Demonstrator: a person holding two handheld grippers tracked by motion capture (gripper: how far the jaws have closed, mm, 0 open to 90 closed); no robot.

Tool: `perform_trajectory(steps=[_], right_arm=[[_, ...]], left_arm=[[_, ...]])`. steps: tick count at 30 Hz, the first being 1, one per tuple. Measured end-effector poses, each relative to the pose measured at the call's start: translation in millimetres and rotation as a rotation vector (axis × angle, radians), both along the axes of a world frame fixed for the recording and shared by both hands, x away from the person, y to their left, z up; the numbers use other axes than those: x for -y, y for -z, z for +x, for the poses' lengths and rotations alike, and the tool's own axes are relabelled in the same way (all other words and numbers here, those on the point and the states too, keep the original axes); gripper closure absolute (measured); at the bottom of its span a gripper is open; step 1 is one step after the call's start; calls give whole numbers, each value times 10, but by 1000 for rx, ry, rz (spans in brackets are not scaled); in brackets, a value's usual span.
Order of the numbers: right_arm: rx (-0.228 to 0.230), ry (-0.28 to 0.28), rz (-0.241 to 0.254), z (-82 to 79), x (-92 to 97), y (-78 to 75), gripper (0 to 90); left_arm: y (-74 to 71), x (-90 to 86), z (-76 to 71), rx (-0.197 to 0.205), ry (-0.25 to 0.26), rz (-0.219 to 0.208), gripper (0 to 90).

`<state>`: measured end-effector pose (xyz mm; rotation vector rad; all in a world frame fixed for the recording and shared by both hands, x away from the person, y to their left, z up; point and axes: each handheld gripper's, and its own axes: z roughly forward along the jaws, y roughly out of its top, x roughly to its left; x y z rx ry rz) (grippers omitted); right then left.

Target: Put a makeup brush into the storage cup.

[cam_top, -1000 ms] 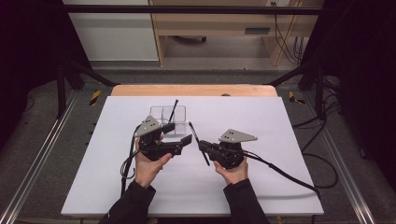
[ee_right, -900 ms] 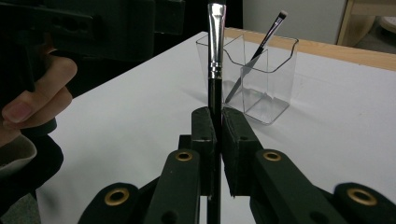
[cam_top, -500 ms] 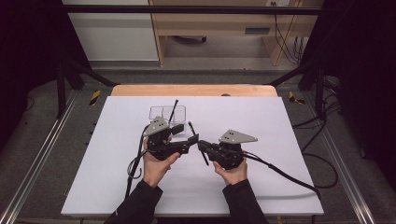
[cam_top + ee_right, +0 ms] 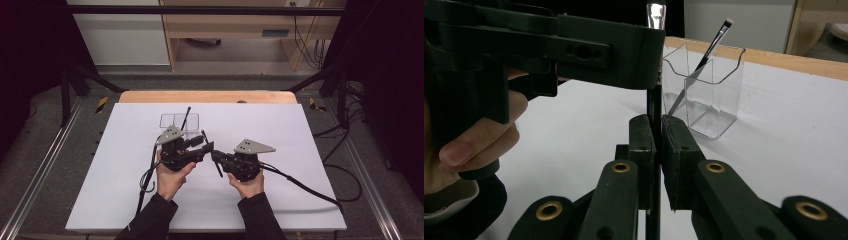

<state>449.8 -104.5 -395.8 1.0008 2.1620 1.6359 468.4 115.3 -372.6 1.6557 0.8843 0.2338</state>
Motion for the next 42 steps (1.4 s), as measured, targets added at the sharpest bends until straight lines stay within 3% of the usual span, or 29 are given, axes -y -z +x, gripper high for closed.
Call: perform_trajectory(steps=[20,25,36,42], right_arm=[[2,-9,-1,-4,-26,9,845],[2,-10,3,-6,-30,3,844],[-2,-14,6,-2,-34,11,826],[-5,-9,-1,1,-27,6,678]], left_arm=[[61,51,2,-54,-18,-49,747],[64,57,-5,-63,0,-84,815],[54,76,-41,-34,0,-65,832],[25,42,-53,-6,2,-52,832]])
